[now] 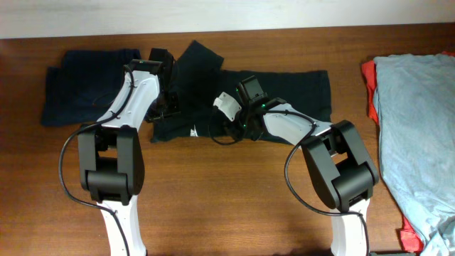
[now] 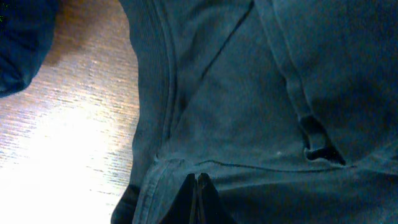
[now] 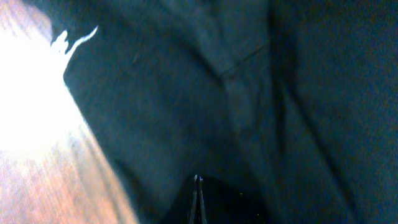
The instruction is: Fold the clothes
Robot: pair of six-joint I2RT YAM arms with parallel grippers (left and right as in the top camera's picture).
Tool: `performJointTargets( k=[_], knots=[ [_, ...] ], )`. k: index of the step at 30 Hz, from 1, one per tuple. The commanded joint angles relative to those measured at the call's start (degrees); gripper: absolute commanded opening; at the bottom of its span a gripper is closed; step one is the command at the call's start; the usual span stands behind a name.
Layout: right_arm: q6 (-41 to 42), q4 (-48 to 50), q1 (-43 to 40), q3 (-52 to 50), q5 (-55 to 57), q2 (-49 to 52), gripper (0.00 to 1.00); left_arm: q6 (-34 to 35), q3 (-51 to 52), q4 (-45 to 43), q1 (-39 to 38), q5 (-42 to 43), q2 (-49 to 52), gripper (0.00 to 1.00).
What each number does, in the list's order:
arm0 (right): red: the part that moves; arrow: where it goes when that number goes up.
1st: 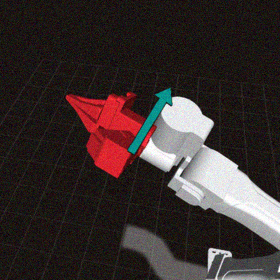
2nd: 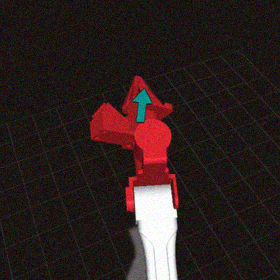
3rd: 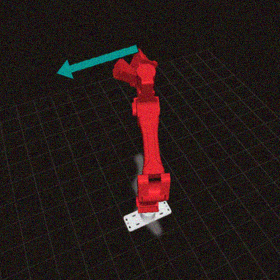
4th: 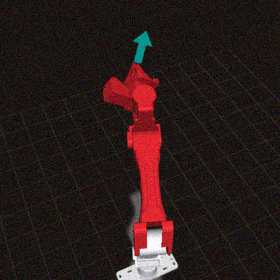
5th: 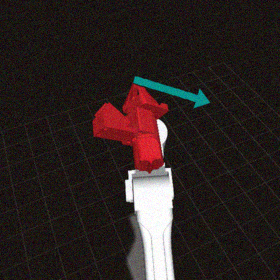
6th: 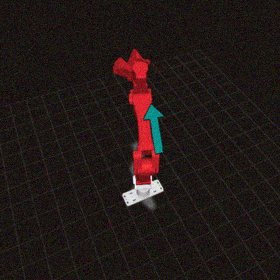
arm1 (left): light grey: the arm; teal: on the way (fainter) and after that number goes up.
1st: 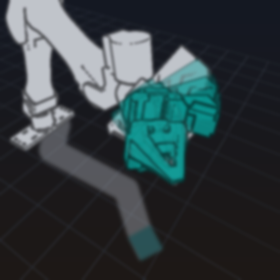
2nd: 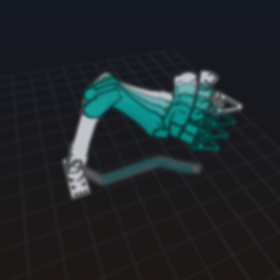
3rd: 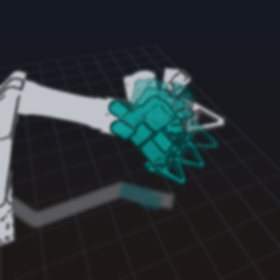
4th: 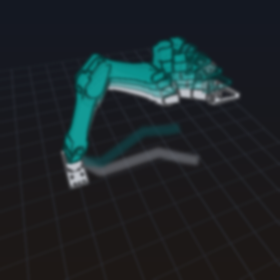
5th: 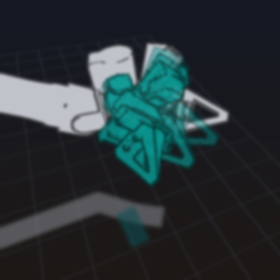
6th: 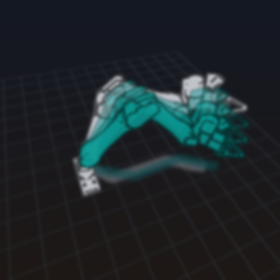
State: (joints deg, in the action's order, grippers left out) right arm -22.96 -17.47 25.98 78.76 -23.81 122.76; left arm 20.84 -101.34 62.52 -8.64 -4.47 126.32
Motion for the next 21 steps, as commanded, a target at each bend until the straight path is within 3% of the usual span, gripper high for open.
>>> performJointTargets(
  k=[1, 6, 12, 21],
  knots=[
    [-0.11, 2.14, 0.26, 0.63, 2.91, 1.01, 0.04, 0.59, 0.26, -0.52, 0.17, 0.63, -1.51, 0.04],
    [-0.11, 2.99, 0.26, 0.63, 4.13, 1.22, 0.04, 0.61, 0.31, -0.55, 0.17, 1.01, -1.44, 0.04],
    [-0.09, 2.93, 0.26, 0.63, 4.13, 1.22, 0.04, 0.59, 2.56, -4.07, -0.31, 8.22, -0.63, 0.01],
    [-0.11, 3.04, 0.26, 0.63, 9.97, 1.27, 0.04, 0.57, 7.91, -8.61, -0.96, 8.52, -0.63, 0.01]
  ],
)
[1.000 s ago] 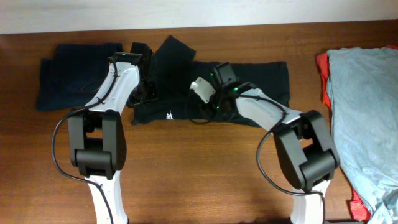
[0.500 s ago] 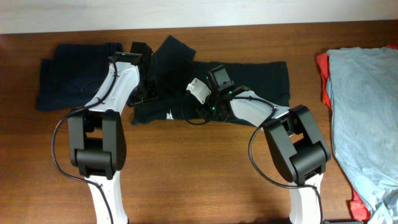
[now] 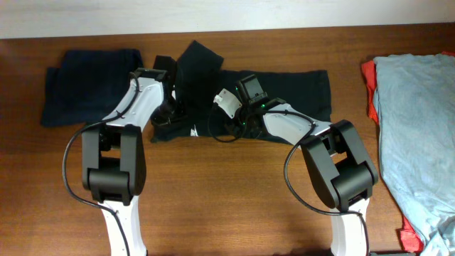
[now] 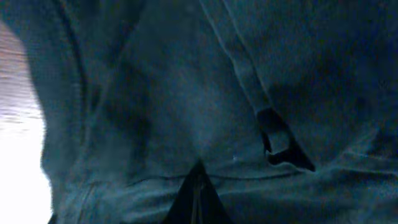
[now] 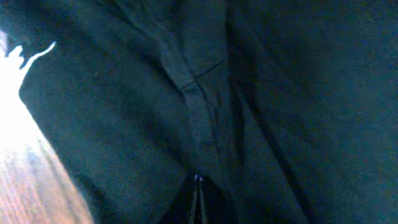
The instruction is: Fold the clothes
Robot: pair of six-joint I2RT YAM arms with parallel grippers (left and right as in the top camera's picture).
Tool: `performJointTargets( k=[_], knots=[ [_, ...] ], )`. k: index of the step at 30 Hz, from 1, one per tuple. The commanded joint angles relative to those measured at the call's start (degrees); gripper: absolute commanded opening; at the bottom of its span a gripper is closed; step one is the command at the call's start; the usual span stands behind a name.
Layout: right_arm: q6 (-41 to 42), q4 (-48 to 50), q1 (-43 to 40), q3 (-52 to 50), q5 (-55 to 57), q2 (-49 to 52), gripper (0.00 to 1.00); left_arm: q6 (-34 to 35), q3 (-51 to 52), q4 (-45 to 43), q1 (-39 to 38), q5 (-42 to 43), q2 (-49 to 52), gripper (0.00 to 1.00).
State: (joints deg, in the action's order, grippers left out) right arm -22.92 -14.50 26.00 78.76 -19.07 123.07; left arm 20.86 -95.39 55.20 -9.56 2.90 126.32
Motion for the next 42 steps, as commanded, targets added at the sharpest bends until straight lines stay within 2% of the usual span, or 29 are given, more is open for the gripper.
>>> performJointTargets(
  k=[1, 10, 19, 27, 42],
  knots=[
    [-0.13, 0.20, 0.20, 0.63, 6.36, 0.96, 0.04, 0.55, 2.51, -1.86, -0.04, 1.14, -0.63, 0.01],
    [-0.13, 4.39, 0.20, 0.66, 10.73, 0.96, 0.04, 0.52, 4.61, -2.67, -0.04, -2.25, -0.63, 0.01],
    [2.38, -0.28, 0.24, 0.66, 8.87, 0.96, 0.04, 0.09, 4.61, -2.25, -0.02, -8.81, -0.63, 0.00],
    [2.38, 3.10, -0.26, 0.66, 15.34, 0.96, 0.04, -0.11, 4.61, -2.27, -0.04, -8.76, -0.63, 0.00],
    [2.38, 7.30, -2.56, 0.76, 16.92, 0.83, 0.04, -0.11, 4.61, -2.34, -0.04, -8.79, -0.63, 0.01]
  ],
)
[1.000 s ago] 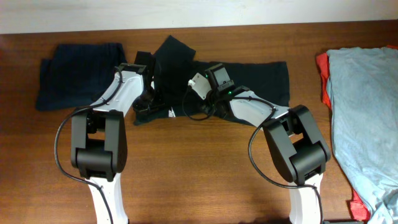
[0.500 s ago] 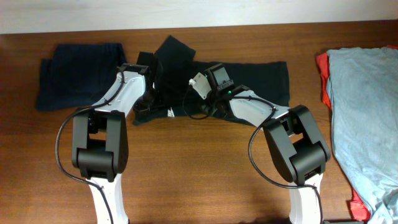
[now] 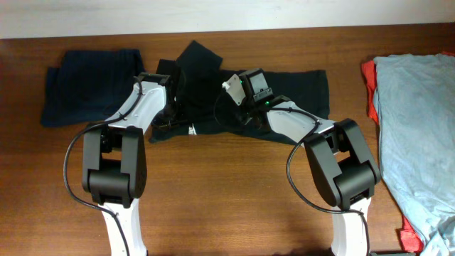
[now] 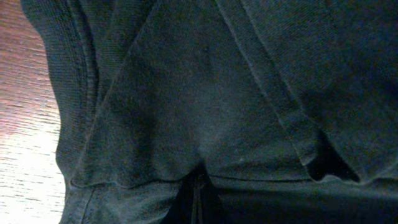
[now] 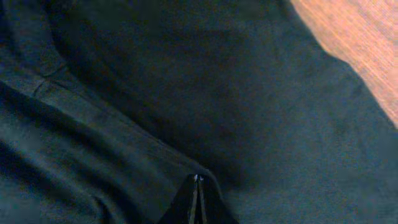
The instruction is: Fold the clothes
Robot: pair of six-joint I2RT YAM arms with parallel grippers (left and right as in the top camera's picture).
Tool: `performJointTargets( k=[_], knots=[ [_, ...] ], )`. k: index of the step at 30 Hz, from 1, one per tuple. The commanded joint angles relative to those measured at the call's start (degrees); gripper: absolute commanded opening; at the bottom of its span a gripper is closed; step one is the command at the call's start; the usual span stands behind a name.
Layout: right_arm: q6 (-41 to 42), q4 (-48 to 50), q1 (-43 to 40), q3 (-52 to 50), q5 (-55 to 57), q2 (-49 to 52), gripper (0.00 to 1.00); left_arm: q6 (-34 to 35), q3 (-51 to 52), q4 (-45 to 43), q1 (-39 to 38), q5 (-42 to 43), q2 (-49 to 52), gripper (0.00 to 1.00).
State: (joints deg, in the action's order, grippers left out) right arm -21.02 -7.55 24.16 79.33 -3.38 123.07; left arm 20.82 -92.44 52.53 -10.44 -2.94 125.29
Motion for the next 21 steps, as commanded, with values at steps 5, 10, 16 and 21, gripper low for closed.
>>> performJointTargets(
  k=[5, 10, 16, 21],
  knots=[
    [0.50, 0.07, -1.95, 0.20, 1.31, 0.83, 0.04, -0.07, 1.66, 0.20, 0.83, -2.93, 0.39, 0.01],
    [0.68, 0.72, -2.89, 0.96, 1.97, -0.24, 0.04, -0.04, 1.66, -0.07, 0.83, -2.93, 0.39, 0.01],
    [6.73, -3.65, -3.30, 3.34, 1.25, -6.12, 0.04, -0.07, 1.66, -0.07, 0.83, -2.93, 0.39, 0.01],
    [6.75, -13.53, -3.15, 3.41, 0.15, -7.85, 0.04, -0.04, 1.66, -0.17, 0.83, -2.91, 0.39, 0.01]
  ],
)
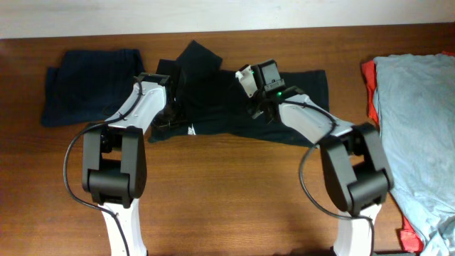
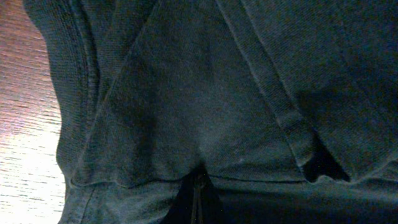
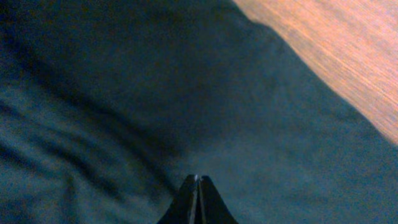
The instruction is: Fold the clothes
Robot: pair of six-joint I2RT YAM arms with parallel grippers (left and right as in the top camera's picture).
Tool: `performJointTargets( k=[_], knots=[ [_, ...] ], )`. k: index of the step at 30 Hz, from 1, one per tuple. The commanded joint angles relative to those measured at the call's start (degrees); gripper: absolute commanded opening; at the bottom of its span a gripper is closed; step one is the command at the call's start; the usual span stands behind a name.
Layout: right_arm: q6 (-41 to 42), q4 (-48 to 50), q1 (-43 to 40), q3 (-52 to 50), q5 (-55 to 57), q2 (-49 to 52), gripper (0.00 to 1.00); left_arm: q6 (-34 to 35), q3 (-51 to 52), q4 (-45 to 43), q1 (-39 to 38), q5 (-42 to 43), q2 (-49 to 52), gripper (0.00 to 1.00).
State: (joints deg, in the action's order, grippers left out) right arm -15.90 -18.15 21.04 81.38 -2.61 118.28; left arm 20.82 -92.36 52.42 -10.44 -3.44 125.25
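Observation:
A dark, nearly black garment lies spread across the back middle of the wooden table, with a small white logo near its front edge. My left gripper rests on the garment's left part. In the left wrist view it is shut, with a hem of the cloth bunched at its tips. My right gripper is over the garment's upper middle. In the right wrist view it is shut, its tips against smooth cloth near the garment's back edge.
A folded dark navy garment sits at the back left. A pile with a light blue cloth over something red fills the right edge. A pale wall strip runs behind the table.
My right gripper has moved right and toward the back of the garment, and bare wood now shows past the cloth edge. My left gripper has stayed put at the hem.
First, both grippers were shut low on the garment, the right one near the white logo at the front left. The left then shifted slightly right along the hem and stayed there. The right moved in steps across the cloth toward its upper middle.

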Motion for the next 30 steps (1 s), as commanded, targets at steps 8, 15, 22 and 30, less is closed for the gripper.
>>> performJointTargets(
  k=[8, 15, 22, 30],
  knots=[
    [1.66, -11.89, -0.11, 1.14, -0.81, -0.98, 0.04, -0.02, 1.57, -0.33, 0.83, -2.36, 0.44, 0.01],
    [6.08, -12.59, -0.13, 1.14, -3.08, -0.15, 0.04, -0.04, 1.57, -0.15, 0.83, -2.38, 0.44, 0.01],
    [8.81, -15.10, -0.11, 1.14, -8.13, 0.02, 0.04, -0.02, 1.57, -0.15, 0.83, -2.36, 0.44, 0.01],
    [9.40, -15.02, -0.13, 1.14, -6.67, 1.25, 0.04, -0.02, 1.57, -0.15, 0.83, -2.38, 0.44, 0.01]
  ],
)
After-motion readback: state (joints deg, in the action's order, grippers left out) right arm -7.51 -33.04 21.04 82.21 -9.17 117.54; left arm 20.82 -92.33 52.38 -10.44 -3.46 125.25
